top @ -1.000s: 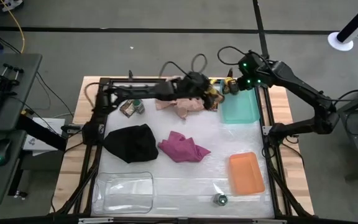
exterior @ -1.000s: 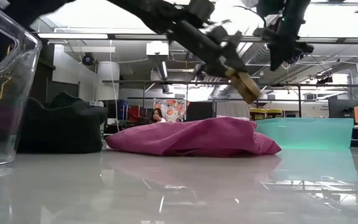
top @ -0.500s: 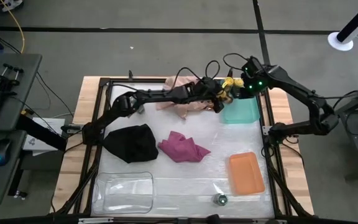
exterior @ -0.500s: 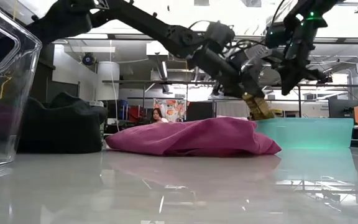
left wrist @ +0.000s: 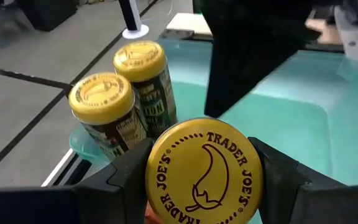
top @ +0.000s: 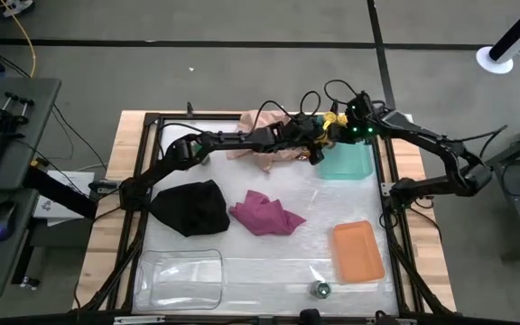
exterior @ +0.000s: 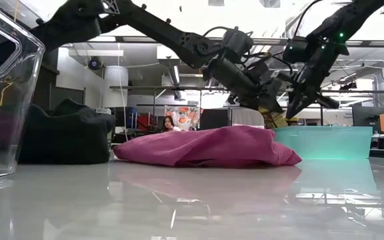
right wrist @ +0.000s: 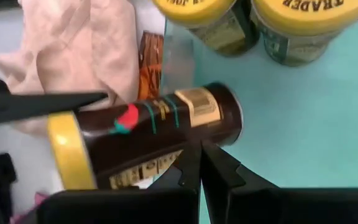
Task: Sort spices by type
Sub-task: Put the yellow seasoning bottle into the light blue bin
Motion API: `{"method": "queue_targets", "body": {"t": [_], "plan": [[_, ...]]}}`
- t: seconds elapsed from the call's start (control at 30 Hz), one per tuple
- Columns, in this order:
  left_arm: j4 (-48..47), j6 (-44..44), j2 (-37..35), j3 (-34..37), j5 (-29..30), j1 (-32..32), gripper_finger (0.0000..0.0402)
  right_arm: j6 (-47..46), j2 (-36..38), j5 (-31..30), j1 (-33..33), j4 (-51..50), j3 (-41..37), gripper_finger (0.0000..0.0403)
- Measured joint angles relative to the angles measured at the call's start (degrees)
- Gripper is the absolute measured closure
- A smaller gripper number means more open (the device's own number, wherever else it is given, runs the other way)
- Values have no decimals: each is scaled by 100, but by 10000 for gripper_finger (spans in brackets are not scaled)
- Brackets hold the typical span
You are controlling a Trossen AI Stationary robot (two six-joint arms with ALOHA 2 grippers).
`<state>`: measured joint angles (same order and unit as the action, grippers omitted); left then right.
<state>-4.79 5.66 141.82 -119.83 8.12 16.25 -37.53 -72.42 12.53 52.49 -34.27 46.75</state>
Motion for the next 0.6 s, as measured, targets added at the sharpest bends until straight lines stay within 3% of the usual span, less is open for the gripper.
{"method": "queue_targets", "body": {"t": [0.2, 0.43, 0.6], "plan": [[59, 40, 2, 0, 0, -2, 204, -316, 0, -51, 0, 660, -303, 403], [197, 374, 2, 0, 1, -4, 144, -571, 1, -11, 0, 1025, -549, 403], [261, 358, 2, 0, 0, -4, 134, -558, 2, -24, 0, 1110, -549, 403]]}}
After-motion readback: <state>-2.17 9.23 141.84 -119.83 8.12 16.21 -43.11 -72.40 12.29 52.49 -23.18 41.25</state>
